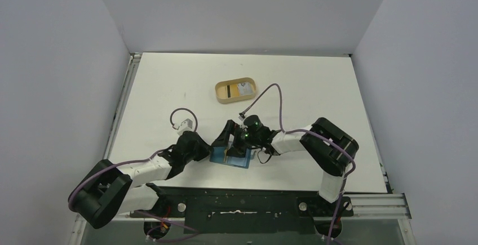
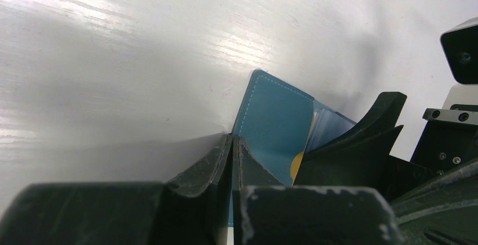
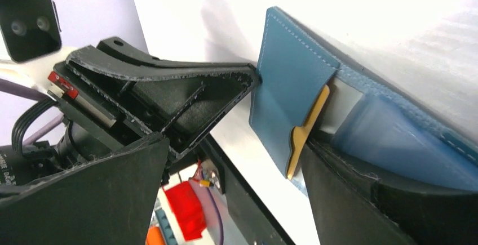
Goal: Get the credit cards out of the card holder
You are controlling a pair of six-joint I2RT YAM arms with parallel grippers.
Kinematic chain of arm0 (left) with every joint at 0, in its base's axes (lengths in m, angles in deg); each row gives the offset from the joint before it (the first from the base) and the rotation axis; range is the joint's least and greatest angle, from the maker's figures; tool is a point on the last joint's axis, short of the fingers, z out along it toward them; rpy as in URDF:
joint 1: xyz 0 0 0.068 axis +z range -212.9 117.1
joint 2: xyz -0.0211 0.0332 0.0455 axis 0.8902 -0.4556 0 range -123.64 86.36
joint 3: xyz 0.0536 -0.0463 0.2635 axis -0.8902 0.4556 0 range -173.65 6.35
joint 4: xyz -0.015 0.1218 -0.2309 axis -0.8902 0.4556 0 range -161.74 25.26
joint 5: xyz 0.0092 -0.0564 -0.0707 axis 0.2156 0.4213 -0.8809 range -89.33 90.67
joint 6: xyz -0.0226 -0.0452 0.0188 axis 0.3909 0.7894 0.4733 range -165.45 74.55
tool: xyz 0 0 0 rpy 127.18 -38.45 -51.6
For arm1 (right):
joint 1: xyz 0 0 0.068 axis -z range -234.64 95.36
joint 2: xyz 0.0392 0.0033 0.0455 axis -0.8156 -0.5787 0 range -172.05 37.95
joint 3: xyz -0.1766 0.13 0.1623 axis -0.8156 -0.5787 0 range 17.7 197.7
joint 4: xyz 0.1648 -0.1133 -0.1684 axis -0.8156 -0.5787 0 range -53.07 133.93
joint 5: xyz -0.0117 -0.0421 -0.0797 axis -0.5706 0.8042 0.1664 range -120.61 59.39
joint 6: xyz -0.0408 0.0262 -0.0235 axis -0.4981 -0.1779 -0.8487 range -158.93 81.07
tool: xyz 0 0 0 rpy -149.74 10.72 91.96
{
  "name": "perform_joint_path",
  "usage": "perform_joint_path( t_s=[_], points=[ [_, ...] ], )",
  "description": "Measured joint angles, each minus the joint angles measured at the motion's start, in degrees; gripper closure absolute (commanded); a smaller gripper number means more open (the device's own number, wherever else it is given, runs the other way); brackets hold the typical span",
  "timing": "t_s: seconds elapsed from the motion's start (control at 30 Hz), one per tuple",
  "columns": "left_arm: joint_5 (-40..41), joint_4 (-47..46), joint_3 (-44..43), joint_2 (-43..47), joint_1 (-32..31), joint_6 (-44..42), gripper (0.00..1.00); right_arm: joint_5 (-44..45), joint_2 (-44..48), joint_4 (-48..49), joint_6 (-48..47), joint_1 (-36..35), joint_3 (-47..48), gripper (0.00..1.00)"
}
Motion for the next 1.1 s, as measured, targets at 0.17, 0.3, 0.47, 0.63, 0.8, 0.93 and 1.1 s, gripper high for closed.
perform_joint_path(
  t_s=[0.17, 0.3, 0.47, 0.63, 0.8, 0.93, 1.1],
  points=[
    [0.8, 0.7, 0.4, 0.9, 0.0, 0.9, 1.0, 4.2, -0.9, 6.5, 0.6, -0.9, -2.4, 0.45],
    [1.4, 1.1, 0.5, 1.3, 0.0, 1.1, 1.0, 6.2, -3.2, 11.1, 0.9, -0.9, -3.6, 0.59],
    [1.5, 1.2, 0.5, 1.3, 0.0, 1.3, 1.0, 7.3, -5.0, 16.2, 1.2, -0.9, -4.5, 0.62],
    [1.3, 1.4, 0.5, 1.4, 0.0, 1.5, 1.0, 8.2, -5.2, 18.5, 1.1, -0.9, -6.0, 0.75],
    [0.4, 2.0, 0.5, 1.7, -0.2, 1.9, 1.0, 8.6, -5.1, 20.6, 1.2, -0.3, -8.1, 0.76],
    [-0.2, 2.3, 0.5, 1.8, -0.4, 2.1, 1.0, 8.5, -4.9, 22.9, 1.3, 0.3, -9.9, 0.74],
    [-0.3, 2.8, 0.5, 2.1, -0.4, 2.3, 1.0, 8.4, -3.9, 24.8, 1.4, 1.8, -12.4, 0.86]
  ],
)
